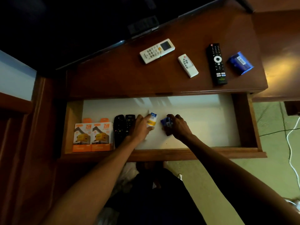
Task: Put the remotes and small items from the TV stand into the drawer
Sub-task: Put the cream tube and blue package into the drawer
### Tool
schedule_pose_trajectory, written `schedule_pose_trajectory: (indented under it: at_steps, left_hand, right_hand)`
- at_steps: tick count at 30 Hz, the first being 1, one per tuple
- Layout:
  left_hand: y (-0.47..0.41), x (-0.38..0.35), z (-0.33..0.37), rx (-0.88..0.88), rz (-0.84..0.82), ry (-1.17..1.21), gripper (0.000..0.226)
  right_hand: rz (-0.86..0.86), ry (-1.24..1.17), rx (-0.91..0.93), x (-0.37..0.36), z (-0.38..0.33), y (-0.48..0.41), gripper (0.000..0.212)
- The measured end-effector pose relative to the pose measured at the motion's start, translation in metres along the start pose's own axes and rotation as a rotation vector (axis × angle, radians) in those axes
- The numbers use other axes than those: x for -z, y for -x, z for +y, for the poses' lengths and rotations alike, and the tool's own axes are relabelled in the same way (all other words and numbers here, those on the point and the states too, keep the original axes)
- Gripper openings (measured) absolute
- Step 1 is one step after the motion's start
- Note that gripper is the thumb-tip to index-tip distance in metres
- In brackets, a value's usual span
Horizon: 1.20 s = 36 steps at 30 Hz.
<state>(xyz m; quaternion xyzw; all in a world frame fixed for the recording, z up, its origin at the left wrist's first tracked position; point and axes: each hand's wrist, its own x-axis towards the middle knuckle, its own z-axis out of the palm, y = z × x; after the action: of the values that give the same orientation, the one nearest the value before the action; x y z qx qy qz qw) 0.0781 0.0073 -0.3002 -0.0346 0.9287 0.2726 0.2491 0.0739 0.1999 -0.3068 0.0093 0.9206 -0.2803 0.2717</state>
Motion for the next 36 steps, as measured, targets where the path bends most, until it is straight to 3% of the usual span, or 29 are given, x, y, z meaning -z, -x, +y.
schedule_pose_trajectory:
  at_steps: [3,8,12,18,36]
  left_hand:
    - [-0.021,0.018,0.001,-0.116,-0.034,-0.118,0.077]
    - [-0.048,0.031,0.008,-0.218,-0.338,-0.343,0.093]
    - [-0.044,0.036,0.0,-0.252,-0.297,-0.553,0.093]
    - [-0.016,0.038,-0.04,-0.101,-0.177,-0.386,0.096]
    - [-0.01,0.043,-0.057,-0.204,-0.2,-0.303,0.09]
  right_hand:
    - [-0.093,-0.022,-0.001,0.006,0.006,-0.003,0.069]
    - [-0.152,-0.06,0.04,0.009,0.016,-0.003,0.078]
    - [-0.152,-0.083,0.061,0.003,0.01,-0.004,0.074]
    - [-0.19,-0.085,0.072,-0.014,-0.012,0.0,0.072]
    - [-0.356,0.078,0.064,-0.044,-0.042,0.006,0.067]
